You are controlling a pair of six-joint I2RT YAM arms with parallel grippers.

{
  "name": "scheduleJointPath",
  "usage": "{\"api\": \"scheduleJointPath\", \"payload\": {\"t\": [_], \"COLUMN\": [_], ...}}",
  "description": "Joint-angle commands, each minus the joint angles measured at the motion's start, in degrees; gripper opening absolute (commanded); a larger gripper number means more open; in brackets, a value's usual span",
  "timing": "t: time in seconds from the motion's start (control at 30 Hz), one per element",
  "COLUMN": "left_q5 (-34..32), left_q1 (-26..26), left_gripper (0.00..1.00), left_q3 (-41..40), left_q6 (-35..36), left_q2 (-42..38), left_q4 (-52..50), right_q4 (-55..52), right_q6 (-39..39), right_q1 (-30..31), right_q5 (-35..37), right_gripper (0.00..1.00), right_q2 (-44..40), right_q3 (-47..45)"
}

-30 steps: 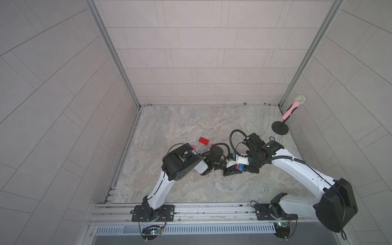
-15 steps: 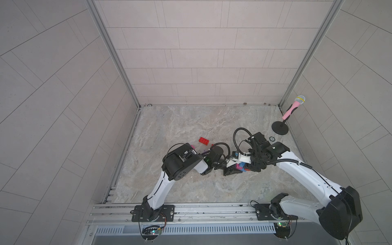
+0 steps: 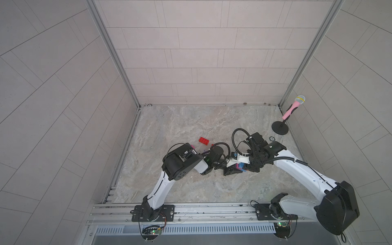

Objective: Assemble the letter p with lego
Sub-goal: Assemble the lego brick with the lego brick.

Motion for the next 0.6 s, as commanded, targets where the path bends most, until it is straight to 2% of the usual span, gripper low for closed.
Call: {"api": "scheduleJointPath", "payload": {"t": [0.0,0.57], "left_q5": [-1.47,-1.12], "left_q1": [0.04,0.20], "left_gripper": [0.00,0.00], "left_q3": [-0.98,-0.64], "left_q6": [0.70,0.70], "left_q2": [3.38,3.80], "left_q4": [-7.96,-8.58], "right_q4": [1.11,1.73], "right_q6": [-0.81,-1.95], "right_q1": [-0.17,-0.21], "right_q5": [-0.17,-1.45], "right_gripper": [0.00,0.00], "right_q2": [1.55,5.49], "right_q3": [-0.59,-1.18]}}
